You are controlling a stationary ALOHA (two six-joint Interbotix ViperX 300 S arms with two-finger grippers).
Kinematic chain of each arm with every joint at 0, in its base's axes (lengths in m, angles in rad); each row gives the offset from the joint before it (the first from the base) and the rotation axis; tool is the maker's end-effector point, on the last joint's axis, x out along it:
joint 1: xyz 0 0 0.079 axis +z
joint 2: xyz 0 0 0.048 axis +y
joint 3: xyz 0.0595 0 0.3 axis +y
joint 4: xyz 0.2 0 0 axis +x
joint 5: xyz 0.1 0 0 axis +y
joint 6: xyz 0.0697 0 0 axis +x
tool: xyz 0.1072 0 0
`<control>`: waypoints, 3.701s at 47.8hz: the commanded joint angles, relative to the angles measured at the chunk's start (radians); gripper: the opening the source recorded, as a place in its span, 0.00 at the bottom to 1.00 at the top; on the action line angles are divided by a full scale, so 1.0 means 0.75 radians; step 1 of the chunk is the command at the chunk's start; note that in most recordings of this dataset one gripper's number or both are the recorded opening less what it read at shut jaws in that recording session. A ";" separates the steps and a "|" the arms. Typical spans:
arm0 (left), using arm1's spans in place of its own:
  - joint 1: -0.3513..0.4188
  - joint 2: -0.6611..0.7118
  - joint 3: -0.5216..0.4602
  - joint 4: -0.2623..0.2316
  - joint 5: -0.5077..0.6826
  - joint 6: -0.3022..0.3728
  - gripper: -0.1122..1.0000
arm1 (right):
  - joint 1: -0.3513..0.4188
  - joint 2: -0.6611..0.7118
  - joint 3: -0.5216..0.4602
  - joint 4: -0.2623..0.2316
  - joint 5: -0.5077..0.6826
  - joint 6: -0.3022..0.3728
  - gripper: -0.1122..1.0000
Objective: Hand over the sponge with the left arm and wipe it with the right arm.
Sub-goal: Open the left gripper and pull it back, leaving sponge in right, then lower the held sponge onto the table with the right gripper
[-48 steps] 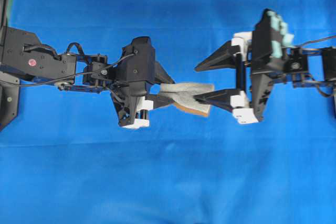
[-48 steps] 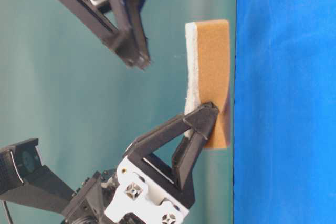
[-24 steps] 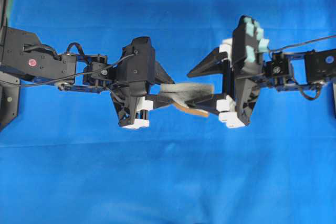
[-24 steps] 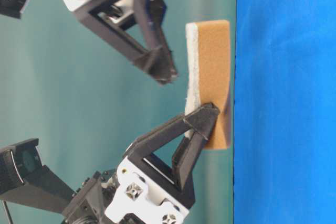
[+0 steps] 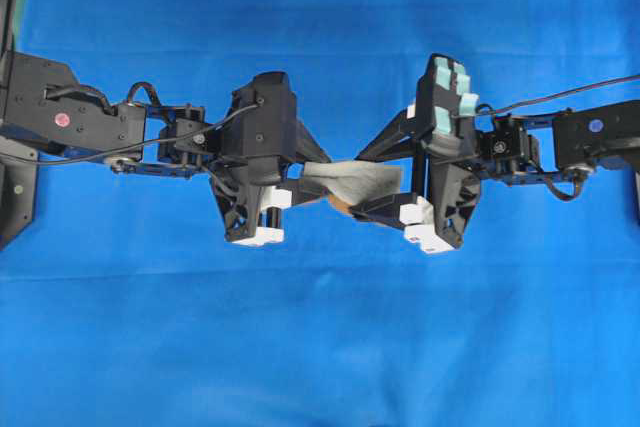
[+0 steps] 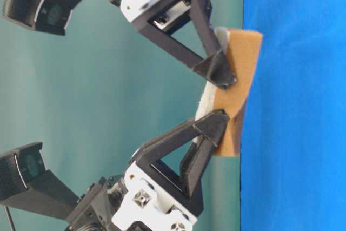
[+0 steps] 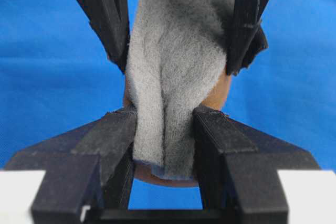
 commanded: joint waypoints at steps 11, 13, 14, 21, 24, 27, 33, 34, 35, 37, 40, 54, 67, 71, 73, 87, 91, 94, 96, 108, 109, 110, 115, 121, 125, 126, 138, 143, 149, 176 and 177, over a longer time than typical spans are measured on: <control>0.002 -0.027 -0.025 0.004 0.004 0.004 0.34 | -0.004 -0.022 -0.035 0.000 0.002 -0.006 0.72; 0.002 -0.027 -0.025 0.004 0.008 0.004 0.34 | -0.002 -0.035 -0.035 0.000 0.010 -0.010 0.67; 0.002 -0.027 -0.027 0.004 0.010 0.004 0.34 | -0.002 -0.041 -0.035 0.000 0.012 -0.012 0.64; 0.002 -0.027 -0.025 0.008 0.037 0.022 0.31 | -0.002 -0.082 -0.020 -0.006 0.022 -0.018 0.58; 0.002 -0.027 -0.025 0.008 0.047 0.041 0.31 | -0.004 -0.094 -0.014 -0.006 0.022 -0.018 0.58; 0.002 -0.027 -0.025 0.008 0.045 0.045 0.30 | -0.002 -0.098 -0.010 -0.006 0.022 -0.018 0.58; 0.002 -0.031 -0.022 0.006 0.022 0.039 0.35 | -0.004 -0.100 -0.010 -0.006 0.029 -0.018 0.58; 0.002 -0.031 -0.022 0.006 0.020 0.039 0.42 | -0.002 -0.098 -0.008 -0.006 0.033 -0.018 0.58; 0.002 -0.033 -0.020 0.006 0.018 0.039 0.48 | -0.004 -0.098 -0.008 -0.008 0.037 -0.018 0.58; 0.002 -0.035 -0.018 0.006 0.016 0.041 0.59 | -0.002 -0.098 -0.008 -0.006 0.041 -0.018 0.58; 0.002 -0.047 -0.008 0.006 0.016 0.043 0.75 | -0.002 -0.098 -0.010 -0.008 0.051 -0.020 0.58; 0.002 -0.209 0.125 0.004 0.006 0.041 0.93 | 0.010 -0.112 -0.002 -0.020 0.100 -0.022 0.58; 0.002 -0.401 0.321 0.000 -0.043 0.033 0.93 | 0.022 -0.155 0.029 -0.022 0.102 -0.022 0.58; 0.002 -0.456 0.372 0.000 -0.067 0.022 0.93 | 0.027 -0.155 0.033 -0.022 0.102 -0.022 0.58; 0.002 -0.483 0.393 0.000 -0.080 0.022 0.93 | 0.027 -0.155 0.031 -0.022 0.102 -0.022 0.58; 0.002 -0.552 0.442 -0.002 -0.117 0.022 0.93 | 0.027 -0.125 0.016 -0.025 0.088 -0.027 0.58; 0.002 -0.546 0.440 -0.002 -0.117 0.022 0.93 | 0.020 -0.074 0.010 -0.035 0.057 -0.027 0.58; 0.002 -0.544 0.438 -0.002 -0.117 0.022 0.93 | 0.016 -0.029 0.006 -0.043 0.027 -0.027 0.58; 0.002 -0.544 0.438 -0.002 -0.117 0.022 0.93 | 0.010 0.002 0.006 -0.047 0.008 -0.029 0.58; 0.002 -0.556 0.446 -0.002 -0.153 0.027 0.93 | -0.022 0.184 -0.010 -0.051 -0.086 -0.033 0.58; 0.002 -0.556 0.446 0.000 -0.157 0.027 0.93 | -0.022 0.198 -0.014 -0.053 -0.090 -0.033 0.58; 0.002 -0.556 0.446 -0.002 -0.160 0.029 0.93 | -0.025 0.211 -0.014 -0.057 -0.094 -0.035 0.58; 0.002 -0.556 0.448 -0.002 -0.166 0.031 0.93 | -0.025 0.278 -0.029 -0.067 -0.112 -0.035 0.58; 0.002 -0.556 0.446 -0.002 -0.166 0.031 0.93 | -0.025 0.350 -0.041 -0.070 -0.112 -0.035 0.58; 0.002 -0.556 0.448 0.000 -0.166 0.031 0.93 | -0.027 0.366 -0.047 -0.070 -0.112 -0.033 0.58; 0.002 -0.556 0.448 0.000 -0.166 0.031 0.93 | -0.029 0.368 -0.049 -0.070 -0.112 -0.033 0.58; 0.002 -0.556 0.446 0.000 -0.166 0.029 0.93 | -0.147 0.360 -0.043 -0.080 -0.108 -0.053 0.58; 0.002 -0.556 0.448 -0.002 -0.166 0.029 0.93 | -0.215 0.358 -0.045 -0.104 -0.106 -0.080 0.58; 0.002 -0.556 0.446 0.000 -0.166 0.029 0.93 | -0.299 0.356 -0.049 -0.117 -0.106 -0.115 0.58; 0.002 -0.552 0.446 -0.002 -0.166 0.029 0.93 | -0.119 0.362 -0.051 -0.057 -0.104 -0.102 0.58; 0.002 -0.552 0.446 -0.002 -0.166 0.029 0.93 | -0.100 0.364 -0.051 -0.053 -0.104 -0.102 0.58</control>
